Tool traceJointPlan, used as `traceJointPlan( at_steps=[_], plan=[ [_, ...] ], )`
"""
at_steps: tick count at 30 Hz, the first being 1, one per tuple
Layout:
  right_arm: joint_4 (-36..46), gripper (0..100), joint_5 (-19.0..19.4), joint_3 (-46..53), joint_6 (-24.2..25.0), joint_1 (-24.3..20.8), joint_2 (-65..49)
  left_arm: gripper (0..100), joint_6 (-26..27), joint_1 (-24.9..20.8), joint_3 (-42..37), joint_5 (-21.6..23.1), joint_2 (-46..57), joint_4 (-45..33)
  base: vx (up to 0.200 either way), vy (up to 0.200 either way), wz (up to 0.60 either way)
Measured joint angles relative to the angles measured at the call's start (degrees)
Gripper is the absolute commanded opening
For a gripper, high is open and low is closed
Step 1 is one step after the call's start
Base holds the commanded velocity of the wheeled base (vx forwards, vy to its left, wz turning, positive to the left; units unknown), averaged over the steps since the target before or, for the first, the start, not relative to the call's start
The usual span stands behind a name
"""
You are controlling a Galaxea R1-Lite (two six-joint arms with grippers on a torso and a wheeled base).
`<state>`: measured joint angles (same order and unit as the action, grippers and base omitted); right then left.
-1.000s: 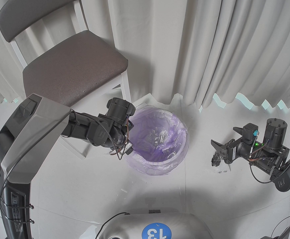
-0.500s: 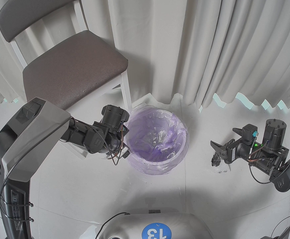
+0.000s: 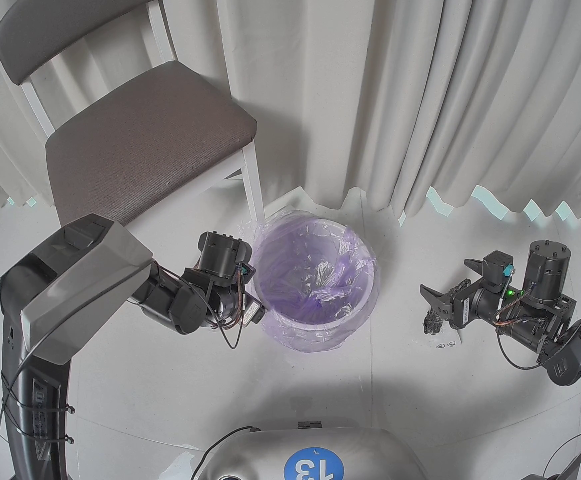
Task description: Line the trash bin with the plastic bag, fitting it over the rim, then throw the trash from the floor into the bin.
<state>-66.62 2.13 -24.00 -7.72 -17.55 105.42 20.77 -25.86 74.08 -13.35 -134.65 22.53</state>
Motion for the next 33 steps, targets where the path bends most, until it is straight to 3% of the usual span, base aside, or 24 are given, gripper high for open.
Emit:
traceJointPlan(
  at_steps=[5, 16, 22, 24, 28, 33],
  plan=[
    [-0.2, 100, 0.0, -0.2, 0.0, 0.0, 1.0, 100, -3.6, 0.1, -3.5, 1.6, -1.9, 8.5, 0.000, 0.000, 0.00],
    [-4.8, 100, 0.8, -0.1, -0.1, 1.3, 2.8, 100, -6.9, 2.4, -13.8, 5.7, -1.7, 17.4, 0.000, 0.000, 0.00],
    [-15.9, 100, 6.5, 3.1, -1.9, 2.4, 3.3, 100, -7.4, 2.6, -19.2, 7.3, 3.2, 19.0, 0.000, 0.000, 0.00],
    [-20.6, 100, 10.3, 5.3, -3.0, 3.3, 3.5, 100, -7.6, 2.6, -20.9, 7.7, 5.5, 19.1, 0.000, 0.000, 0.00],
    [-22.2, 100, 17.8, 8.8, -4.7, 5.5, 3.6, 100, -9.0, 2.5, -22.8, 8.1, 9.4, 19.2, 0.000, 0.000, 0.00],
    [-22.4, 100, 19.2, 10.0, -5.0, 7.4, 3.3, 100, -10.6, 2.1, -20.2, 7.7, 11.9, 18.0, 0.000, 0.000, 0.00]
  ],
)
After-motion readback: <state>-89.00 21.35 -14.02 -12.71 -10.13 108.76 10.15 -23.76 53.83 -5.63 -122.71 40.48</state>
